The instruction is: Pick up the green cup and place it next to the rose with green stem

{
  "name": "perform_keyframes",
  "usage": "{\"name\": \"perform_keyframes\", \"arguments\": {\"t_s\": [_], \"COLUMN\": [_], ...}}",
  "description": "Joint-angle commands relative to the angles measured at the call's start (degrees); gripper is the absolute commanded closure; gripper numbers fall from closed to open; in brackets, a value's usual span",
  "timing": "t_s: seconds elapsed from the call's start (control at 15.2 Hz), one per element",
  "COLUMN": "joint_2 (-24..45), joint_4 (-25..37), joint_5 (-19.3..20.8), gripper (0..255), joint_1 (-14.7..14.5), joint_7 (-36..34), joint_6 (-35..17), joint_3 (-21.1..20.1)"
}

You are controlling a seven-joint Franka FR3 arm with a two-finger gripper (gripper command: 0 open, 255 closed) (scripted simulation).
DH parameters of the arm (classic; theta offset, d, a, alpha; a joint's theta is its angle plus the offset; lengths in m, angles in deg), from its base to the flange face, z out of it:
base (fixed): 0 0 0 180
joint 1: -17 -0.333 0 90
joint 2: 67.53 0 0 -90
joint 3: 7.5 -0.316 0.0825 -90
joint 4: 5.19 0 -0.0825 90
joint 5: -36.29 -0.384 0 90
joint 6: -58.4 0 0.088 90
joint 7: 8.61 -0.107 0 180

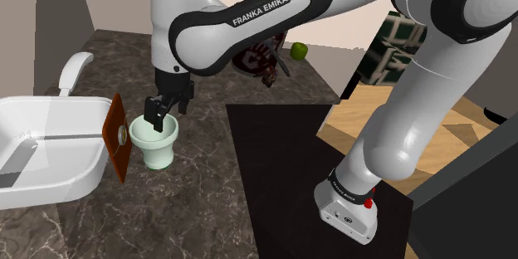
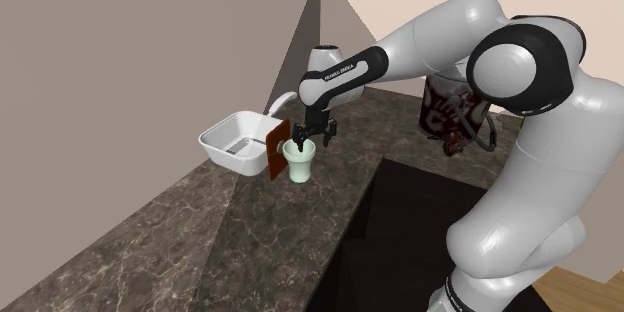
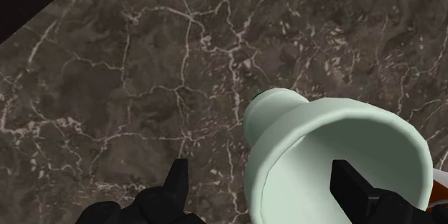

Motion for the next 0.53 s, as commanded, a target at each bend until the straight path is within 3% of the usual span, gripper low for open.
{"name": "perform_keyframes", "arguments": {"t_s": [0.0,0.07,0.13,0.46], "joint_2": [0.00,0.00,0.00,0.00], "joint_4": [-0.02,-0.01,-0.01,-0.01], "joint_5": [0.00,0.00,0.00,0.00], "gripper": [0,0,255,255], "joint_1": [0.00,0.00,0.00,0.00], "joint_7": [0.00,0.00,0.00,0.00], "joint_6": [-0.02,-0.01,-0.01,-0.02], "joint_3": [0.00,0.00,0.00,0.00]}}
